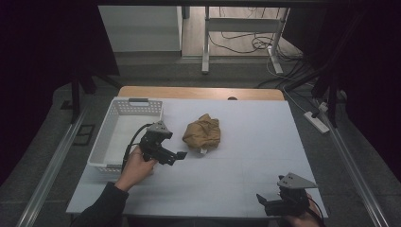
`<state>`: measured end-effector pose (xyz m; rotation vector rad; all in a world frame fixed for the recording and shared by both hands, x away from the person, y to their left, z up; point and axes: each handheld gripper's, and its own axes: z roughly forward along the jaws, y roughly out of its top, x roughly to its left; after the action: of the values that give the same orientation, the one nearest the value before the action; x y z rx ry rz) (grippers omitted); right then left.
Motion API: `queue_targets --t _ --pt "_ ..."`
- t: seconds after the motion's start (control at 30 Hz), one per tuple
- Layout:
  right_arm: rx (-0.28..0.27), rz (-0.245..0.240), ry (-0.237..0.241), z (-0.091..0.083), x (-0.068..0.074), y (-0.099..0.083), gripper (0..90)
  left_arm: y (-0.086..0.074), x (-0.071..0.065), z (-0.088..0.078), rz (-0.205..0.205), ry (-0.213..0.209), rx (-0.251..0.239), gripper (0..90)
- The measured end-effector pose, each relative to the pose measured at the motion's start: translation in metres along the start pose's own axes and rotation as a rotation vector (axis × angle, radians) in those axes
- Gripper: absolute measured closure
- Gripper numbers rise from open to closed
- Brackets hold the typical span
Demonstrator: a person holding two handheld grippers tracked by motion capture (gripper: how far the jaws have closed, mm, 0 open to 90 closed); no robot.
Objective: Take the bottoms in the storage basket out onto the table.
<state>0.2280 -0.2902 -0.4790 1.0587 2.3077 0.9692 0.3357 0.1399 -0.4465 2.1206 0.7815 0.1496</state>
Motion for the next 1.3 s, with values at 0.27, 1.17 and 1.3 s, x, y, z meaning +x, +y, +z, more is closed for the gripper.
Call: queue_targets --t 0.27,1.17,1.3 --pt "0.001 -0.002 0.001 0.000 0.000 0.000 0.0 -0.009 0.002 -0.004 -0.022 -0.002 -0.002 0.0" --pt "0.008 -0.014 0.000 0.001 0.001 0.000 0.0 -0.036 0.003 -0.025 -0.042 0.046 -0.026 0.0" --pt "0.009 -0.017 0.000 0.001 0.002 0.000 0.0 -0.041 0.003 -0.027 -0.051 0.041 -0.030 0.0"
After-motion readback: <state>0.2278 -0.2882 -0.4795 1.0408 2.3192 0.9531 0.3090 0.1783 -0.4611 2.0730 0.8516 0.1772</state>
